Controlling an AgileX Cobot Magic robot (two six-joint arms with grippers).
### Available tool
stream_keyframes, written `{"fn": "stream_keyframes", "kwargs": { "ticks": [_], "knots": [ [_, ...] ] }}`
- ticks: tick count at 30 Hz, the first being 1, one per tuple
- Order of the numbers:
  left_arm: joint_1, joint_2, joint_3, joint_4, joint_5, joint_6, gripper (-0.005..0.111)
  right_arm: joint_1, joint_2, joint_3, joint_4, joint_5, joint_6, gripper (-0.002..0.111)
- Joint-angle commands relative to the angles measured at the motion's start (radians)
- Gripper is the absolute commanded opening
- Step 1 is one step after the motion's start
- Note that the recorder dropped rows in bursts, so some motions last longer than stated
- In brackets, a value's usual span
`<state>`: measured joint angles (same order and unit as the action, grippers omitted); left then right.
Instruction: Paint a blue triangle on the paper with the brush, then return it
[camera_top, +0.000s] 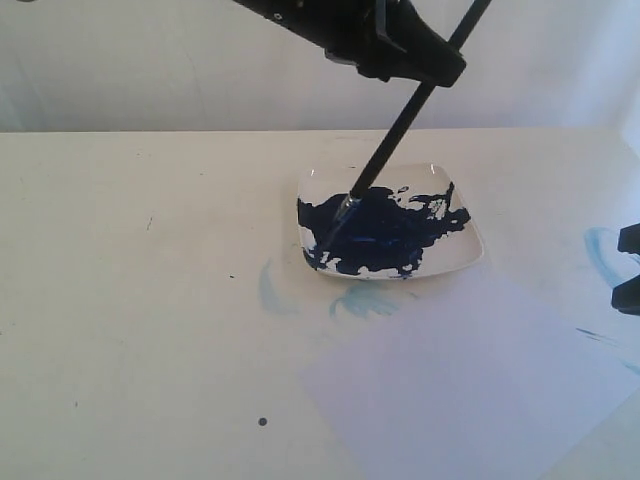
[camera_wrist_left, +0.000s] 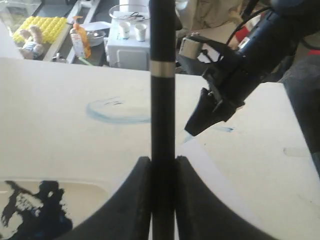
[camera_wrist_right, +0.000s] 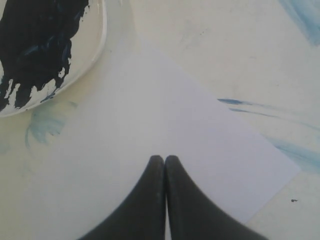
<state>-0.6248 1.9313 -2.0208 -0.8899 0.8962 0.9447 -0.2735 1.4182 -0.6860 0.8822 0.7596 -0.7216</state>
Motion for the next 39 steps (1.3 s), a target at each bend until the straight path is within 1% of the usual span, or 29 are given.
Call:
{"fn": "stream_keyframes", "kwargs": {
  "ticks": [1, 4, 7, 10, 13, 15, 19, 24, 26, 30, 32, 37, 39],
  "knots": [
    [0.004, -0.004, -0.044, 0.111, -0.015, -0.114, 0.000, -0.006, 0.002, -0.004, 0.004, -0.005, -0.009, 0.000],
    [0.004, -0.004, -0.052, 0.171, -0.015, -0.153, 0.000, -0.006, 0.002, -0.004, 0.004, -0.005, -0.009, 0.000],
    [0.004, -0.004, -0.052, 0.273, -0.015, -0.226, 0.000, -0.006, 0.002, -0.004, 0.004, -0.005, -0.009, 0.000],
    [0.001, -0.004, -0.052, 0.341, -0.023, -0.246, 0.000, -0.006, 0.002, -0.004, 0.004, -0.005, -0.009, 0.000],
    [-0.006, -0.004, -0.052, 0.399, -0.074, -0.275, 0.000, -0.006, 0.002, -0.004, 0.004, -0.005, -0.009, 0.000],
    [-0.016, 0.000, -0.052, 0.406, -0.112, -0.281, 0.000, -0.006, 0.002, -0.004, 0.004, -0.005, -0.009, 0.000],
    [-0.040, 0.014, -0.052, 0.472, -0.179, -0.304, 0.000, -0.006, 0.002, -0.004, 0.004, -0.005, -0.005, 0.000],
    [-0.063, 0.036, -0.052, 0.477, -0.252, -0.297, 0.000, -0.006, 0.002, -0.004, 0.004, -0.005, 0.000, 0.000],
    [-0.065, 0.047, -0.052, 0.436, -0.265, -0.254, 0.000, -0.006, 0.002, -0.004, 0.004, -0.005, 0.000, 0.000],
    [-0.063, 0.069, -0.063, 0.248, -0.300, -0.057, 0.000, -0.006, 0.002, -0.004, 0.004, -0.005, 0.000, 0.000],
    [-0.063, 0.088, -0.087, 0.200, -0.300, -0.002, 0.000, -0.006, 0.002, -0.004, 0.004, -0.005, 0.000, 0.000],
    [-0.063, 0.167, -0.176, 0.060, -0.245, 0.173, 0.000, -0.006, 0.002, -0.004, 0.004, -0.005, 0.000, 0.000],
    [-0.063, 0.200, -0.220, 0.053, -0.218, 0.179, 0.000, -0.006, 0.002, -0.004, 0.004, -0.005, 0.000, 0.000]
  ]
}}
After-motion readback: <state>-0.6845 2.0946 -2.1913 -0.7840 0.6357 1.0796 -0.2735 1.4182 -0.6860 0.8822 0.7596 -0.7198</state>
